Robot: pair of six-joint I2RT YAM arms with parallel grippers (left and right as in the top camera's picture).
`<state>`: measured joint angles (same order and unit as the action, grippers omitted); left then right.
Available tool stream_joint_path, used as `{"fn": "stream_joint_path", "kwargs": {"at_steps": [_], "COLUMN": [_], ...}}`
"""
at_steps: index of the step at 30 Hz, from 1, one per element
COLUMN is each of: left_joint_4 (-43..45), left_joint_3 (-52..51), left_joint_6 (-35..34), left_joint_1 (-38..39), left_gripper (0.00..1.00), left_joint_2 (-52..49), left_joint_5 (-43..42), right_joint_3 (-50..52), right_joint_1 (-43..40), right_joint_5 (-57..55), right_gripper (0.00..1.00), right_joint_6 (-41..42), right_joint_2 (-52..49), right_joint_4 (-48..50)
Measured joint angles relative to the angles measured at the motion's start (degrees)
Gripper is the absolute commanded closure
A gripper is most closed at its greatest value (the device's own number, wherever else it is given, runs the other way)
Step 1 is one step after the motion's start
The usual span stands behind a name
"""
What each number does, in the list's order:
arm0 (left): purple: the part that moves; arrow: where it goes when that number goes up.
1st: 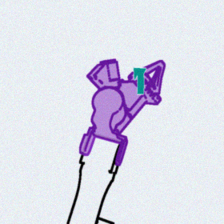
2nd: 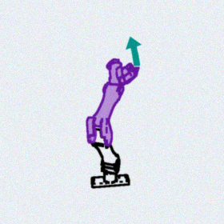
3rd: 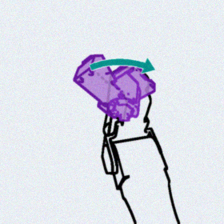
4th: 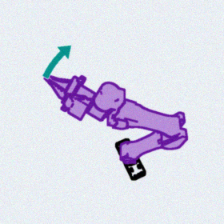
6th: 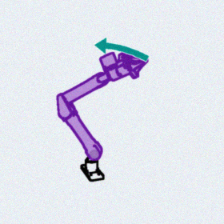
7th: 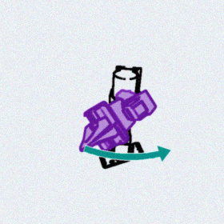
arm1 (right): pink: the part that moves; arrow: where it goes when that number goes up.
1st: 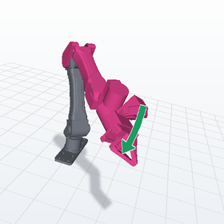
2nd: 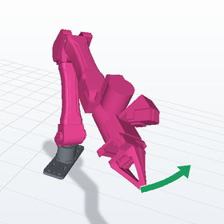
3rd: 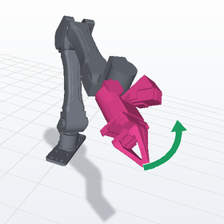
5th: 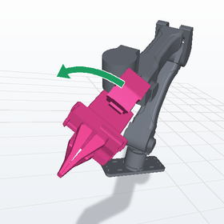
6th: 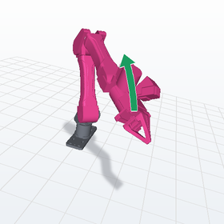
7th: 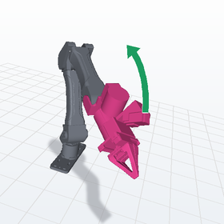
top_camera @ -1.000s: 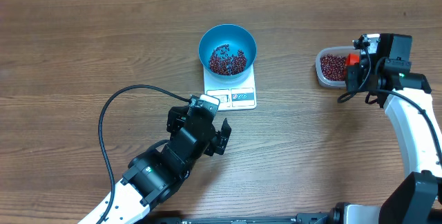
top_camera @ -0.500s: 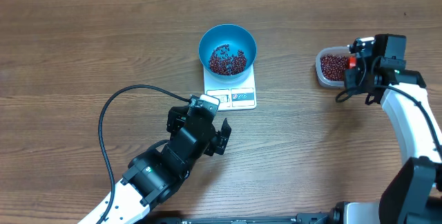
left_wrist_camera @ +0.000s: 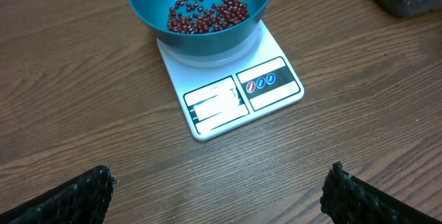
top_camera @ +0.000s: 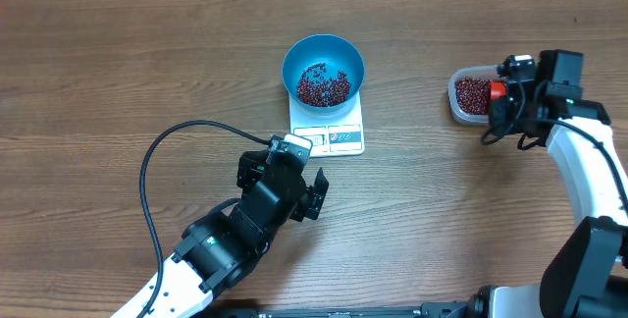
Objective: Scoop item into bowl and weigh 150g on scale
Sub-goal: 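Drag the red scoop through the beans with the right gripper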
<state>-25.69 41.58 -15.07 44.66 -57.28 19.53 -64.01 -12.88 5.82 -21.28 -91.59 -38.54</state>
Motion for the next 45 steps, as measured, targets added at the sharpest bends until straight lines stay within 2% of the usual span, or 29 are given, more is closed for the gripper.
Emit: {"fn": "stream_joint_path", "kwargs": {"at_steps": [12, 29, 45], "left_joint_4": [0.00, -0.02, -0.02], "left_joint_3": [0.00, 0.00, 0.00], "left_joint_6": [0.00, 0.00, 0.00], "left_joint_1": [0.00, 0.00, 0.00], "left_gripper": [0.00, 0.00, 0.00], "left_joint_2": [0.00, 0.00, 0.00], "left_joint_5": [0.00, 0.00, 0.00], "right_joint_3": [0.00, 0.00, 0.00], "right_joint_1": [-6.58, -7.02, -9.05], "right_joint_5": [13.62, 22.56, 26.18], "right_gripper": [0.96, 0.96, 0.96], "right_joint_6": [0.00, 0.00, 0.04], "right_joint_2": [-0.63, -4.22, -5.25], "right_joint_4": [-0.74, -0.74, -0.50]}}
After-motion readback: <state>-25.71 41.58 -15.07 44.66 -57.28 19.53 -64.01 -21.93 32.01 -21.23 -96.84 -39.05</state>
